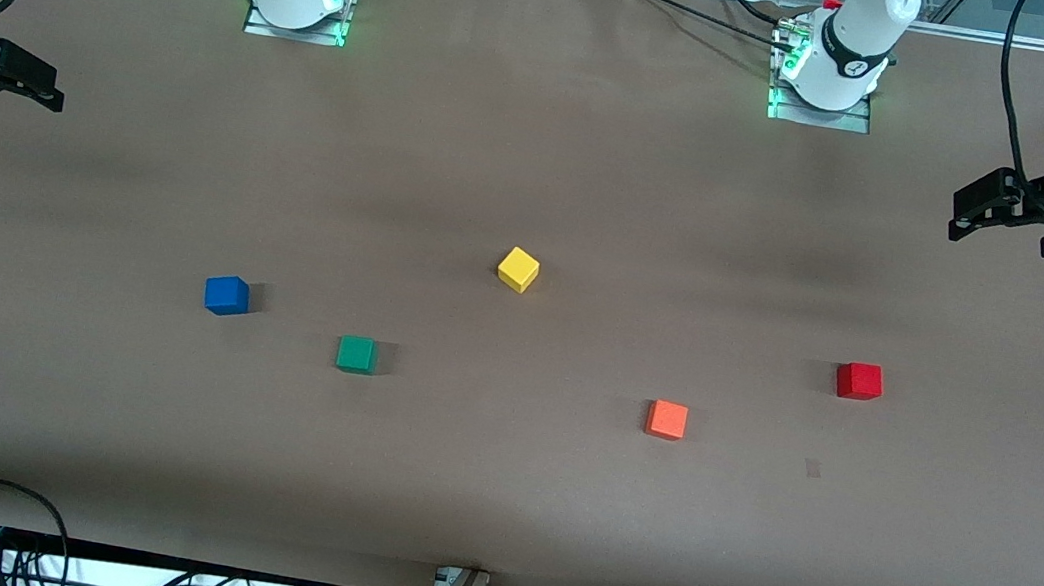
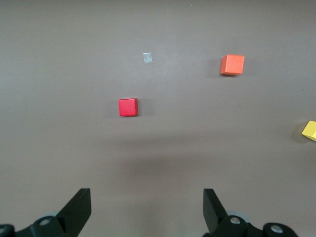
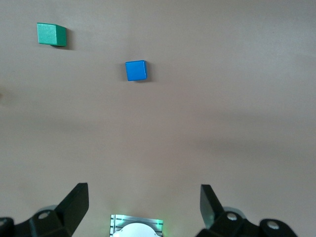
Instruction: Pass red block to right arm, stack on blue
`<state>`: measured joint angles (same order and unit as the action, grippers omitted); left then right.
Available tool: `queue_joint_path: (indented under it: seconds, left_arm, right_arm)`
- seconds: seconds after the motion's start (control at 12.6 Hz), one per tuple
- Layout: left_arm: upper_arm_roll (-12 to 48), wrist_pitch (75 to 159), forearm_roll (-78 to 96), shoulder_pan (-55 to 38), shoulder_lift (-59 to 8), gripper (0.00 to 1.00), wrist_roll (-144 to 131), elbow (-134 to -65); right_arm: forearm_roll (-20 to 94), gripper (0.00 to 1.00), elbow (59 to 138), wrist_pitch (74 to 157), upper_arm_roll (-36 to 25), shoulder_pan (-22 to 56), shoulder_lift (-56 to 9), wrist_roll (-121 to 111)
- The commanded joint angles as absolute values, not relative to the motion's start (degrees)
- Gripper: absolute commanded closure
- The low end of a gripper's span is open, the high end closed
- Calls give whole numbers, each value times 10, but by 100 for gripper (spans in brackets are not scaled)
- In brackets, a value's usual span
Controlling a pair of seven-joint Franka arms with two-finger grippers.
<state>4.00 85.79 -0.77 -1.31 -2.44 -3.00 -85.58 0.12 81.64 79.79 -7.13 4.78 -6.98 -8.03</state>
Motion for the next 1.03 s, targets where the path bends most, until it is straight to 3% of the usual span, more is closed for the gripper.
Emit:
queue_joint_path:
  seconds: [0.0,0.95]
  left_arm:
    - [40,841,-6,-16,-7,0,-26,-869]
    - [37,844,-7,-17,-18,0,-26,-855]
  right_arm:
    - [0,0,809,790,-71,46,-71,-77]
    - [0,0,809,790,-73,45,-71,-78]
